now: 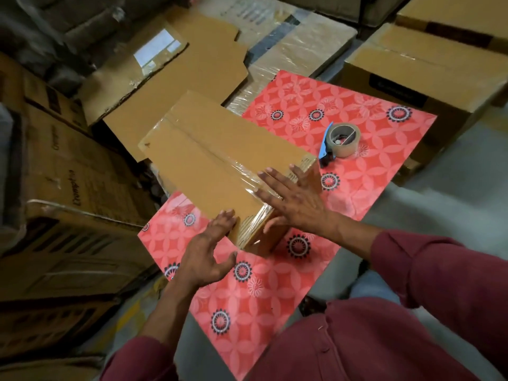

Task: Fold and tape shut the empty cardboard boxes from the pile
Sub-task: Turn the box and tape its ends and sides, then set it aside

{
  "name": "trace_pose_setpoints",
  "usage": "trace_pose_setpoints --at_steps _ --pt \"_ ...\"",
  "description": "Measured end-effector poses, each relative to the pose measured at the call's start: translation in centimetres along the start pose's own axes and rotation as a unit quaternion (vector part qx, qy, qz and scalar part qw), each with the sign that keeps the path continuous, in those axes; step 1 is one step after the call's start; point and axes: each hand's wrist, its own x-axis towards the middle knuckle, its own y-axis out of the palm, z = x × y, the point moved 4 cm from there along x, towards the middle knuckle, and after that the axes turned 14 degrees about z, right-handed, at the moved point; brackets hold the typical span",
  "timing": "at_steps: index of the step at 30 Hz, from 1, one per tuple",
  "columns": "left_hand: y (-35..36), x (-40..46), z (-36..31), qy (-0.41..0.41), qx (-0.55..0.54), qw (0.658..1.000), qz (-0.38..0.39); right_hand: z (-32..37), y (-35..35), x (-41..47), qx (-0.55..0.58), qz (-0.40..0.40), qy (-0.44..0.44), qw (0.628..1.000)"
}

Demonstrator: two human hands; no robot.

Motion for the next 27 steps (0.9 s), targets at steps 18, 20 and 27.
trace_pose_setpoints --at_steps 18,20,27 --pt "0.8 0.6 0.4 -0.016 0.12 0.991 -0.063 2.7 0.7 -0.3 -0.076 0.098 -0.059 0.99" --pt "0.8 0.5 0.4 -0.013 0.122 0.99 -0.065 2.8 0.4 -0.4 -0.076 0.099 -0.057 0.991" --pt "1.2 0.8 -0.6 -0.056 0.147 0.985 -0.075 3.3 -0.1 -0.7 -0.046 0.106 -0.058 0.992"
